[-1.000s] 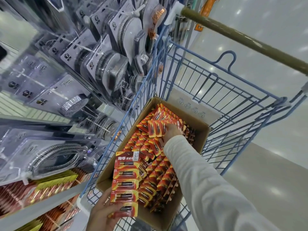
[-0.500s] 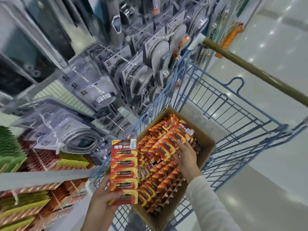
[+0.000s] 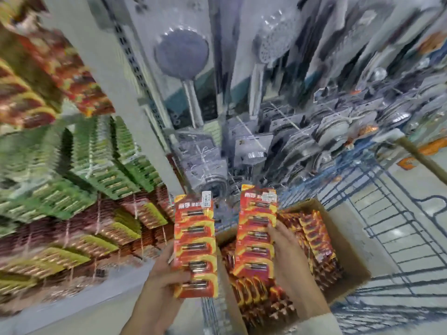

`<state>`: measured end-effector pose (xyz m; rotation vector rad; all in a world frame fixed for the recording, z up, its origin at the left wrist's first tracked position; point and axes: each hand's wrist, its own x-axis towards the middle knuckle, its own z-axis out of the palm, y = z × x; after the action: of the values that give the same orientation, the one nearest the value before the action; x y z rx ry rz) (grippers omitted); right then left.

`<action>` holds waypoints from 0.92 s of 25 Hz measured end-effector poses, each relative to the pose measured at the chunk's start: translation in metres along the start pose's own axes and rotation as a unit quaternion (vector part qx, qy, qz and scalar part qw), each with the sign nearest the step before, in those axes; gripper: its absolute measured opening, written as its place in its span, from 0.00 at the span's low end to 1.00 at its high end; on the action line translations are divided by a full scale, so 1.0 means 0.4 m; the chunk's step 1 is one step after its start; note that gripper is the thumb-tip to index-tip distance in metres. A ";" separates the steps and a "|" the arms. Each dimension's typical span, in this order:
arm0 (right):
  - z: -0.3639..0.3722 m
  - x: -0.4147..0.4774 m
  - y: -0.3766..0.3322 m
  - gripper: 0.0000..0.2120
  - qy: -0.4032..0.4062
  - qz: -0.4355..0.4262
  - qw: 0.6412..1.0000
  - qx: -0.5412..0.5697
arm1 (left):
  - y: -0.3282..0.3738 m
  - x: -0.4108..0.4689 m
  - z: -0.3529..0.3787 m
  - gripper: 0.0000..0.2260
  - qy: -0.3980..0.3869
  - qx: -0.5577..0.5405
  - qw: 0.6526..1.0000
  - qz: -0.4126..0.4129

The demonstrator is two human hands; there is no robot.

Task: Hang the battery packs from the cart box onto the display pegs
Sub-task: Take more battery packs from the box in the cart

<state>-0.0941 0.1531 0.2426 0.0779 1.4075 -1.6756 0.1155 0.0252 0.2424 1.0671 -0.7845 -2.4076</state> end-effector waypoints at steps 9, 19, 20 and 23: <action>0.447 -0.107 0.137 0.19 -0.134 0.002 0.989 -0.056 | 0.247 -0.176 -0.284 0.19 0.127 -0.029 0.978 0.160; 0.907 -0.233 0.275 0.14 -0.155 -0.065 0.979 -0.115 | 0.535 -0.363 -0.612 0.21 0.173 -0.037 0.955 0.238; 0.940 -0.242 0.277 0.14 -0.158 -0.066 0.979 -0.115 | 0.560 -0.376 -0.631 0.20 0.177 -0.040 0.952 0.246; 1.013 -0.262 0.268 0.13 -0.164 -0.076 0.977 -0.111 | 0.624 -0.399 -0.653 0.18 0.175 -0.027 0.946 0.270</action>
<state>0.2319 -0.1043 0.3614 -0.4234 1.3612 -1.5554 0.4469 -0.1652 0.3420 1.0500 -0.7589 -1.7132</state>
